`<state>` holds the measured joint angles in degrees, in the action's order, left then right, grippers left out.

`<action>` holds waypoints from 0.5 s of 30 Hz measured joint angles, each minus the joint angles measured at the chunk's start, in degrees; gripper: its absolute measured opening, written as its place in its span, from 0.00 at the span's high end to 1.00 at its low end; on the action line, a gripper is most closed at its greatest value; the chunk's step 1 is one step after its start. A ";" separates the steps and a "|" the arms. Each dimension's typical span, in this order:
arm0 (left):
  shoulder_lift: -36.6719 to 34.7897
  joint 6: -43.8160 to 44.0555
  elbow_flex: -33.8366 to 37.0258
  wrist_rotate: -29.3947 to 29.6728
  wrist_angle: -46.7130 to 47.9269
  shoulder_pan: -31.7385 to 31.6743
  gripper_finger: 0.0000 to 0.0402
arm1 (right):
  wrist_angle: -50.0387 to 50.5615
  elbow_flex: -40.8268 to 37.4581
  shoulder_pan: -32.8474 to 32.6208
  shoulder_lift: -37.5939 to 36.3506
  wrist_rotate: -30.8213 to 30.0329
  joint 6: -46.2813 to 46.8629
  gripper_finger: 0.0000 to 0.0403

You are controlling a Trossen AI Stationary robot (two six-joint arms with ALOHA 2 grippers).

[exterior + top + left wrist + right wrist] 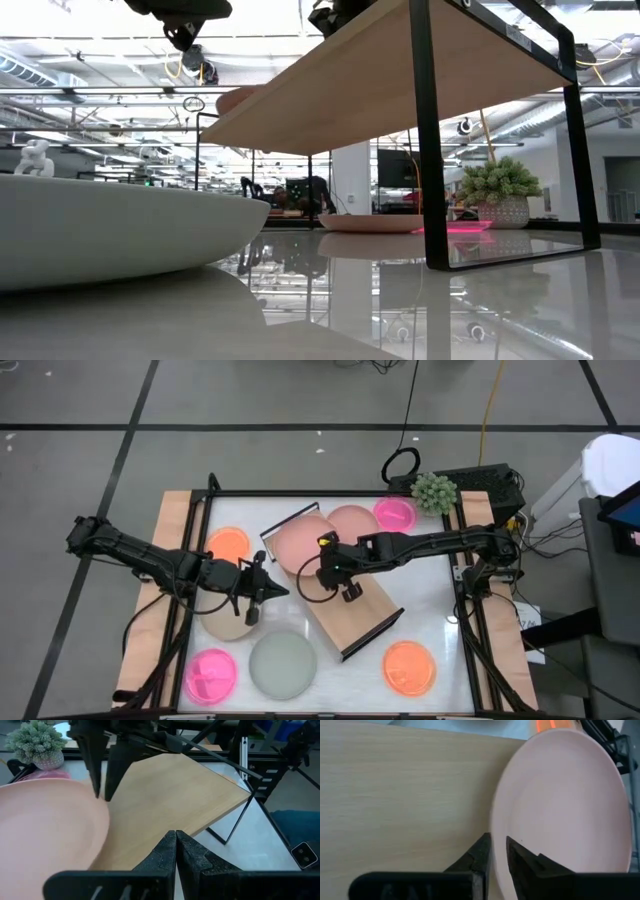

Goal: Place and stack plates onto a shelf
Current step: Put the right large pink plate on the shelf, then put the bottom small pink plate on the shelf

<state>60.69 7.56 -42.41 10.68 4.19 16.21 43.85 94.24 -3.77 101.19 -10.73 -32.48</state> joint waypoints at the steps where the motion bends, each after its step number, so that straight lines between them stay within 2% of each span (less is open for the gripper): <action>1: 0.00 -0.14 0.00 0.00 0.00 0.00 0.97 | -0.30 0.00 0.00 0.00 -0.01 0.01 0.88; 7: 0.00 -0.21 0.00 0.00 0.15 0.00 0.97 | 1.92 -0.04 -0.90 -0.42 0.02 1.75 0.84; 15: 0.00 -0.26 0.00 0.00 -0.98 -0.07 0.97 | 5.75 -0.11 -4.80 -5.58 -0.01 10.28 0.80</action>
<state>60.69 7.30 -42.41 10.68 3.21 16.14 49.60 94.13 -8.57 95.61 -10.74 -22.20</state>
